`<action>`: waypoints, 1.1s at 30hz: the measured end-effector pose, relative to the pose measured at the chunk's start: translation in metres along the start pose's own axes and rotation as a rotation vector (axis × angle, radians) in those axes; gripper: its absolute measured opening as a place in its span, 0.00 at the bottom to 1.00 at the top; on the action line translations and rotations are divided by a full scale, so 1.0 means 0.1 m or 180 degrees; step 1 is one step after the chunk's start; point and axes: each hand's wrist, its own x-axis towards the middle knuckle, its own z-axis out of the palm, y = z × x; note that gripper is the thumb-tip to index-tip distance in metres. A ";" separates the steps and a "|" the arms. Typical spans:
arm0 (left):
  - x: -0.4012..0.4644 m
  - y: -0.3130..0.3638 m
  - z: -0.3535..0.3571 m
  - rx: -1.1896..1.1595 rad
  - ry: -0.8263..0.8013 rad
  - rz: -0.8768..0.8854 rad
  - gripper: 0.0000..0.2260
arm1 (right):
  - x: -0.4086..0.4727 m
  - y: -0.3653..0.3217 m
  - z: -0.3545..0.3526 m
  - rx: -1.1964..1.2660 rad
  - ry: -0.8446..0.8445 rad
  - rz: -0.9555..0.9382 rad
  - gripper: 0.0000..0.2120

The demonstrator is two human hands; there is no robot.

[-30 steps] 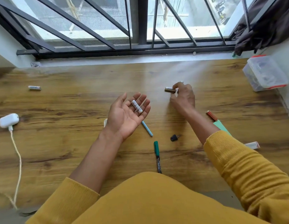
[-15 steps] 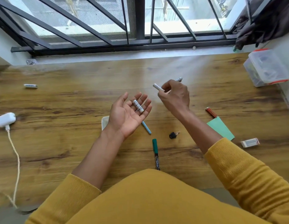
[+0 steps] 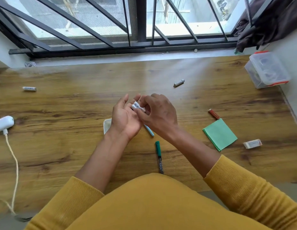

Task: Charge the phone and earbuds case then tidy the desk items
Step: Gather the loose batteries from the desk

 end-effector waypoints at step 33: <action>-0.06 -0.17 -0.02 -0.0200 -0.0175 -0.0184 0.25 | 0.38 0.58 -0.24 0.0293 0.0528 0.0683 0.06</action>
